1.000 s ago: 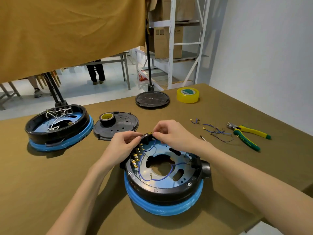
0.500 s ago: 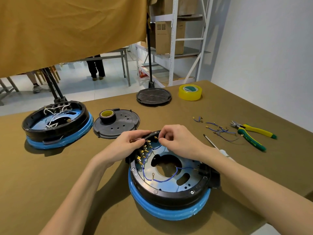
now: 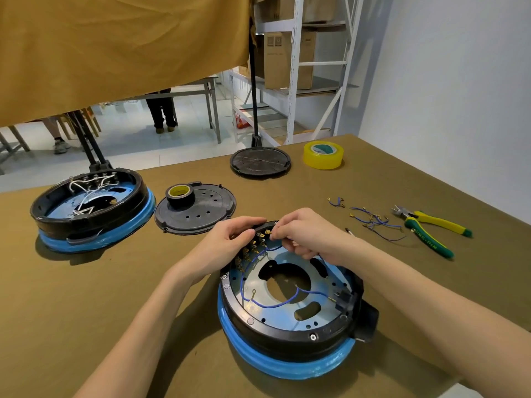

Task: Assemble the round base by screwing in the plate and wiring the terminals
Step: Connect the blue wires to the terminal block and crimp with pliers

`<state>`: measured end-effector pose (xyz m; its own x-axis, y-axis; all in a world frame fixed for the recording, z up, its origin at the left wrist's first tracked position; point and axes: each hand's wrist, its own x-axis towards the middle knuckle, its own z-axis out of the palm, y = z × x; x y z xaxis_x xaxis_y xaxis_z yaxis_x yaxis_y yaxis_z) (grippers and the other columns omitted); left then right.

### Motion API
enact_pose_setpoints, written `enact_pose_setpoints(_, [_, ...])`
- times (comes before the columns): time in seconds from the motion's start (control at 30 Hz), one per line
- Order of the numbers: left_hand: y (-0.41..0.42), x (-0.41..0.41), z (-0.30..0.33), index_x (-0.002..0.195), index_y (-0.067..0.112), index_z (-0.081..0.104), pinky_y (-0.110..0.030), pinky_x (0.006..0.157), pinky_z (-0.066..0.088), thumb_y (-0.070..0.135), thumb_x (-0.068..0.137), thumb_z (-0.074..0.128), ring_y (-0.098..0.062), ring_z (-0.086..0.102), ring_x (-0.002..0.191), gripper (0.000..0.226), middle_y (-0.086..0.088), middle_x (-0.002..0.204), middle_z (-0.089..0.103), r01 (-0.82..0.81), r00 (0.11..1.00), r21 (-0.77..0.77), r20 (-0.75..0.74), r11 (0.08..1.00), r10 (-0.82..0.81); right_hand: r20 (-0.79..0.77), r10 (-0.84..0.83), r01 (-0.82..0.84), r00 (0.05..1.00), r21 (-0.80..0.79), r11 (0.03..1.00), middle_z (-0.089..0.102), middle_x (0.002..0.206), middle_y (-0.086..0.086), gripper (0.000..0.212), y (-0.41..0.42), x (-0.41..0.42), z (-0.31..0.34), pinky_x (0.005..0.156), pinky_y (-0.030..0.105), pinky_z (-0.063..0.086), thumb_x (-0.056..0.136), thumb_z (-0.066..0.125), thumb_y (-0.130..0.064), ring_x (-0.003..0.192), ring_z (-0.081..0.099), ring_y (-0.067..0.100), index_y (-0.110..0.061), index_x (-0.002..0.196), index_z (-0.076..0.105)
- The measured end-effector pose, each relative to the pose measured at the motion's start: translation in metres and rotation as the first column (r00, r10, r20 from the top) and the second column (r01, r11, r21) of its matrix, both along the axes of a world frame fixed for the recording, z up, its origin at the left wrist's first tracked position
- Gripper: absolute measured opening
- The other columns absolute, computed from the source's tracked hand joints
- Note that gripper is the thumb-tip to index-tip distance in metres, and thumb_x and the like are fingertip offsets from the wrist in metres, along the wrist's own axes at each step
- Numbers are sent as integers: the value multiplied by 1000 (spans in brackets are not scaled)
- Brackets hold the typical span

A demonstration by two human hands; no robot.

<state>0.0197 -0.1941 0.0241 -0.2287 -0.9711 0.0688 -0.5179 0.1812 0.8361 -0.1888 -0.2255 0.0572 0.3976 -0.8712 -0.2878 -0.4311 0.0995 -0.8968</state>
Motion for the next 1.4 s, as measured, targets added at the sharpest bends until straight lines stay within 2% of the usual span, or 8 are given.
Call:
enact_pose_setpoints(0.17, [0, 0, 0, 140, 33, 61, -2, 83, 45, 23, 110, 47, 15, 58, 112, 35, 25, 127, 64, 9, 1000, 2, 4, 1000, -9, 51, 0, -6, 999, 100, 995, 57, 55, 6, 12, 0, -1, 1, 39, 19, 28, 96, 61, -10, 38, 39, 13, -6, 91, 70])
enact_pose_setpoints(0.47, [0, 0, 0, 141, 34, 60, -1, 83, 45, 24, 110, 46, 14, 58, 112, 35, 22, 128, 64, 6, 1000, 12, 10, 1000, -6, -27, 26, -26, 999, 2, 1000, 68, 60, 9, 10, -2, -4, -15, 38, 21, 40, 96, 61, -11, 40, 50, 14, -6, 94, 69])
enact_pose_setpoints(0.7, [0, -1, 0, 140, 32, 61, 0, 79, 44, 22, 110, 46, 16, 58, 109, 35, 23, 126, 64, -3, 1000, 10, 8, 1000, 3, -129, 36, -53, 991, -133, 990, 71, 62, 5, 12, -2, 0, -22, 37, 19, 38, 97, 59, -14, 39, 51, 12, -13, 90, 69])
enact_pose_setpoints(1.17, [0, 1, -1, 139, 36, 61, -3, 80, 47, 26, 109, 48, 12, 61, 110, 34, 23, 125, 66, -3, 1000, 28, -7, 1000, 3, -83, 14, -26, 996, -157, 987, 74, 66, 6, 12, 1, -2, -27, 36, 20, 37, 98, 63, -19, 39, 52, 11, -15, 94, 74])
enact_pose_setpoints(1.4, [1, 0, 1, 140, 34, 61, -1, 80, 45, 24, 109, 48, 16, 59, 110, 35, 23, 127, 65, -5, 1000, 18, 4, 1000, 5, -93, 12, -27, 996, -165, 986, 75, 67, 6, 11, 1, 1, -27, 36, 20, 36, 98, 63, -20, 39, 52, 11, -16, 95, 74])
